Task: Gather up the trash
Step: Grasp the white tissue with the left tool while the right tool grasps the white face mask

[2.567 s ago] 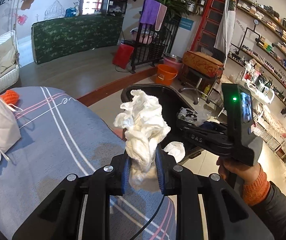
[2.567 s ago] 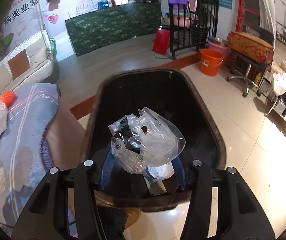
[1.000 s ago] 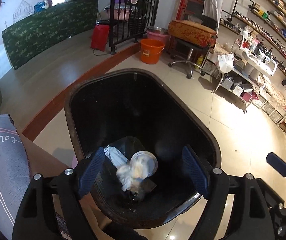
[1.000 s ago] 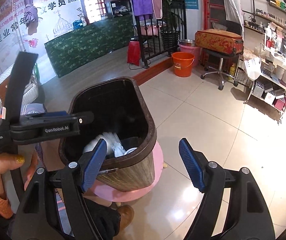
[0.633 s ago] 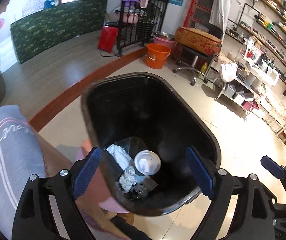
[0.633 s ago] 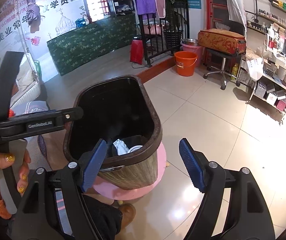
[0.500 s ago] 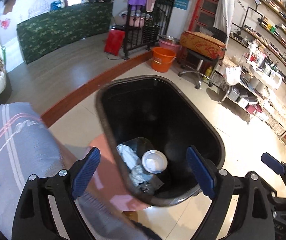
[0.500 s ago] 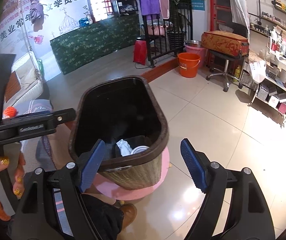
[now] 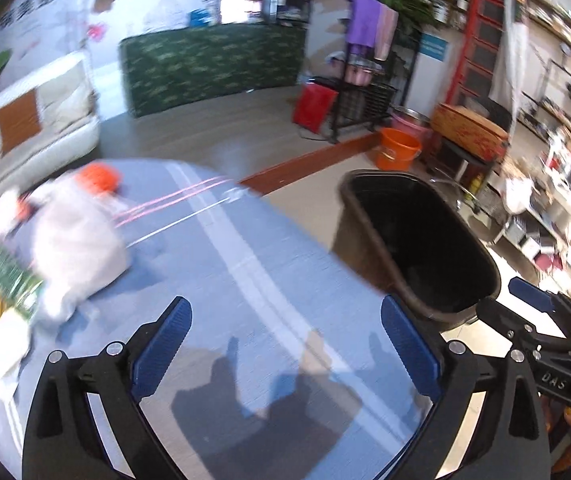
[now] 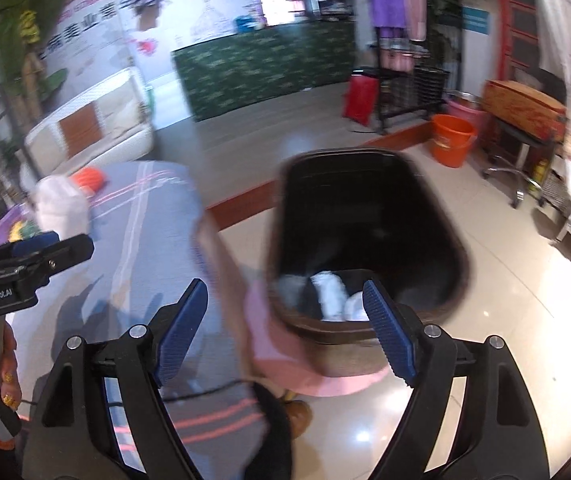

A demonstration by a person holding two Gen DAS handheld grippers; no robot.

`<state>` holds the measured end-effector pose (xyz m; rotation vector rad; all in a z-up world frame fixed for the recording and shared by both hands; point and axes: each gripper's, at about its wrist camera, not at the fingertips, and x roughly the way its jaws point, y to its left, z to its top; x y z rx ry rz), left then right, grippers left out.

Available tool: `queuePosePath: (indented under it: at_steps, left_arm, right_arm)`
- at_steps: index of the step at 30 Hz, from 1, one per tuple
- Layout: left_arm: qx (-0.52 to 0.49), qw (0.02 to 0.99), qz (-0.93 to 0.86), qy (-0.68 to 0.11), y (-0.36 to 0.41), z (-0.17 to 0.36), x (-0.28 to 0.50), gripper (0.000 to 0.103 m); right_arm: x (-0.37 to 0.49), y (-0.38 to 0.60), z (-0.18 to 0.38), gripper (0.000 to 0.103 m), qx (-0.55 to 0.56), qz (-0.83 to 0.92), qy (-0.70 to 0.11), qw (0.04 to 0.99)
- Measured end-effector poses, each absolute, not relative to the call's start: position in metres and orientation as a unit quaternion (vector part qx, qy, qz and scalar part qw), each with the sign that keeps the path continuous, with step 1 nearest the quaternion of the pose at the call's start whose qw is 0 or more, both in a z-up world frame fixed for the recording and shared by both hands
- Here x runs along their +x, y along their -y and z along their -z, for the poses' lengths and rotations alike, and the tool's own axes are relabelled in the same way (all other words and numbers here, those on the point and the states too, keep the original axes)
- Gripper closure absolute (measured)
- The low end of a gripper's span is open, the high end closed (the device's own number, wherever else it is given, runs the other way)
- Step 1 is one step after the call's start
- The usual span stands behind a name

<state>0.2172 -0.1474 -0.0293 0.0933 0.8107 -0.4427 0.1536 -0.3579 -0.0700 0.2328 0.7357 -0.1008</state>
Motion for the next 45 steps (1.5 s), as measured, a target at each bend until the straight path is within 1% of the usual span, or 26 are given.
queuePosePath:
  at_steps: [7, 11, 18, 21, 25, 28, 30, 33, 35, 37, 38, 39, 40, 41, 42, 43, 44, 45]
  left_arm:
    - [0.040, 0.906, 0.139, -0.398, 0.079, 0.031, 0.208, 0.009]
    - [0.018, 0.907, 0.099, -0.410, 0.030, 0.036, 0.207, 0.009]
    - [-0.005, 0.906, 0.038, -0.421, -0.046, 0.045, 0.204, 0.009]
    - [-0.026, 0.903, 0.029, -0.428, -0.071, 0.049, 0.210, 0.009]
    - [-0.037, 0.900, 0.027, -0.434, -0.085, 0.053, 0.227, 0.009]
    - [-0.049, 0.893, 0.029, -0.447, -0.093, 0.062, 0.243, 0.011]
    - [-0.057, 0.888, 0.029, -0.456, -0.096, 0.068, 0.253, 0.017]
    - [-0.075, 0.880, 0.034, -0.468, -0.103, 0.077, 0.264, 0.022]
    - [-0.087, 0.878, 0.037, -0.469, -0.109, 0.079, 0.266, 0.025]
    - [-0.086, 0.879, 0.041, -0.467, -0.108, 0.079, 0.267, 0.031]
    - [-0.084, 0.879, 0.042, -0.468, -0.106, 0.080, 0.266, 0.037]
    - [-0.085, 0.878, 0.044, -0.469, -0.106, 0.080, 0.265, 0.044]
    - [-0.087, 0.878, 0.046, -0.469, -0.105, 0.080, 0.265, 0.048]
    - [-0.088, 0.878, 0.048, -0.468, -0.103, 0.079, 0.266, 0.056]
    - [-0.089, 0.879, 0.051, -0.466, -0.102, 0.078, 0.264, 0.064]
    - [-0.090, 0.880, 0.052, -0.464, -0.101, 0.078, 0.263, 0.068]
    - [-0.092, 0.880, 0.056, -0.463, -0.101, 0.078, 0.261, 0.078]
    - [-0.095, 0.879, 0.058, -0.464, -0.099, 0.078, 0.262, 0.085]
  right_arm:
    - [0.178, 0.288, 0.060, 0.024, 0.087, -0.046, -0.368, 0.925]
    - [0.188, 0.253, 0.054, 0.024, 0.075, -0.098, -0.372, 0.920]
    - [0.211, 0.197, 0.038, 0.024, 0.012, -0.161, -0.361, 0.918]
    - [0.228, 0.178, 0.034, 0.024, -0.002, -0.186, -0.360, 0.914]
    - [0.252, 0.160, 0.029, 0.024, -0.019, -0.202, -0.357, 0.912]
    - [0.275, 0.149, 0.027, 0.024, -0.031, -0.207, -0.354, 0.911]
    - [0.293, 0.141, 0.028, 0.024, -0.040, -0.210, -0.357, 0.909]
    - [0.314, 0.129, 0.033, 0.024, -0.054, -0.212, -0.357, 0.908]
    - [0.326, 0.121, 0.039, 0.028, -0.064, -0.214, -0.359, 0.906]
    - [0.334, 0.114, 0.046, 0.040, -0.070, -0.221, -0.367, 0.901]
    - [0.337, 0.111, 0.050, 0.045, -0.075, -0.223, -0.373, 0.897]
    - [0.338, 0.108, 0.053, 0.057, -0.078, -0.225, -0.378, 0.895]
    - [0.338, 0.106, 0.059, 0.067, -0.082, -0.231, -0.385, 0.890]
    - [0.337, 0.105, 0.061, 0.073, -0.083, -0.234, -0.387, 0.888]
    - [0.334, 0.104, 0.063, 0.089, -0.084, -0.237, -0.385, 0.888]
    - [0.330, 0.104, 0.064, 0.092, -0.082, -0.246, -0.384, 0.886]
    - [0.327, 0.104, 0.064, 0.094, -0.080, -0.253, -0.385, 0.884]
    - [0.323, 0.104, 0.064, 0.095, -0.080, -0.256, -0.384, 0.884]
